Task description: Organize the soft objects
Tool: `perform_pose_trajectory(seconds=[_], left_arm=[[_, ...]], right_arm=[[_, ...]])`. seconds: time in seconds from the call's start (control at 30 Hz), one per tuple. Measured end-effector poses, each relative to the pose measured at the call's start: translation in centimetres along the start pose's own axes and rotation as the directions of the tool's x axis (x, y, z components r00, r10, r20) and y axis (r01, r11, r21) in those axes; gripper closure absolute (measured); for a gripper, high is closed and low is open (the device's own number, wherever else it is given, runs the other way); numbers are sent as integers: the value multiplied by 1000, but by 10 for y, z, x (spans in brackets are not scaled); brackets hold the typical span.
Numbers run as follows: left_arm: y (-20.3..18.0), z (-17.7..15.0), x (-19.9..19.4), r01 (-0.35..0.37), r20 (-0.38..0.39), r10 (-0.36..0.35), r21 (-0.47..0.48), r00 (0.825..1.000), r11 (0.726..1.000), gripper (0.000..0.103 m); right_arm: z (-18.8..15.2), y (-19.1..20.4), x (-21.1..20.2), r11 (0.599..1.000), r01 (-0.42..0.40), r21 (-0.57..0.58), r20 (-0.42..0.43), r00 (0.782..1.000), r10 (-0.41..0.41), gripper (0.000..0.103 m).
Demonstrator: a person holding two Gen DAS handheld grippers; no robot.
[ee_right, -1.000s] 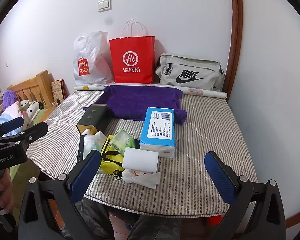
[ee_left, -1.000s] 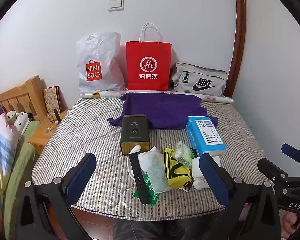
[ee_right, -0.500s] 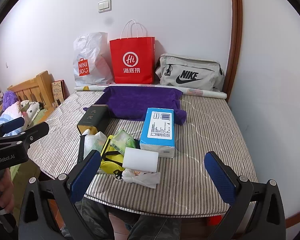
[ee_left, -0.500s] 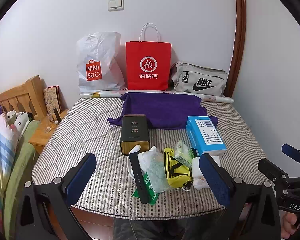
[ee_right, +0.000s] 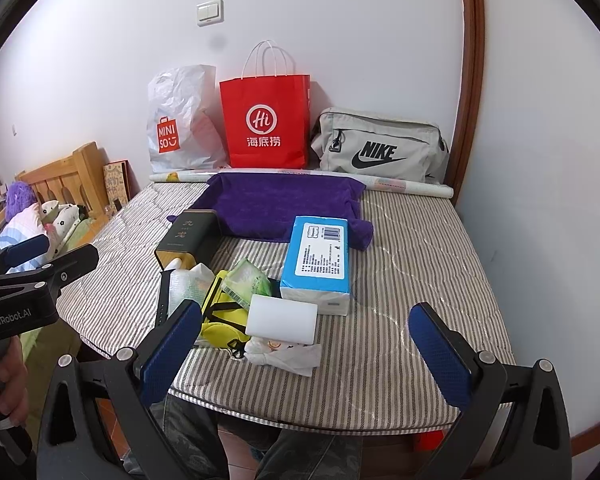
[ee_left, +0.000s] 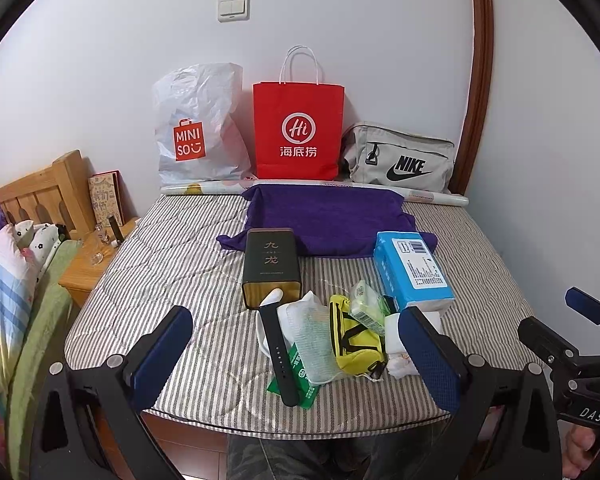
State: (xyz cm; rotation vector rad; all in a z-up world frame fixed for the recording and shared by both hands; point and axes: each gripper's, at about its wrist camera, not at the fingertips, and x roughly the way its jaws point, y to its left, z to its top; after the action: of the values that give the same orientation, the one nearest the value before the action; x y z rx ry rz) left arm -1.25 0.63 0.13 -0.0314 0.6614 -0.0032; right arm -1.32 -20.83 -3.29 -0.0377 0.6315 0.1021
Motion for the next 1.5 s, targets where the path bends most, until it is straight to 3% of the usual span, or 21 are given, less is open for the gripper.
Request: perform_pose_trajectory(seconds=[0.8, 1.0, 1.17, 1.5], left_arm=[[8, -5, 3, -15, -15, 15, -17, 1000, 1000, 0], [22, -8, 29, -49, -99, 46, -32, 994, 998, 0], [45, -22, 64, -28, -208, 8, -93, 978, 995, 0], [68, -47, 116, -73, -312, 22, -153, 950, 986, 1]], right_arm=[[-1, 0, 9, 1000, -27, 14, -18, 999, 27, 0], [-9, -2, 27, 999, -34, 3, -26, 999, 34, 0], [-21, -1, 50, 997, -72, -13, -58, 996, 72, 1], [-55, 12, 101, 985, -157, -71, -140, 979, 146, 6]])
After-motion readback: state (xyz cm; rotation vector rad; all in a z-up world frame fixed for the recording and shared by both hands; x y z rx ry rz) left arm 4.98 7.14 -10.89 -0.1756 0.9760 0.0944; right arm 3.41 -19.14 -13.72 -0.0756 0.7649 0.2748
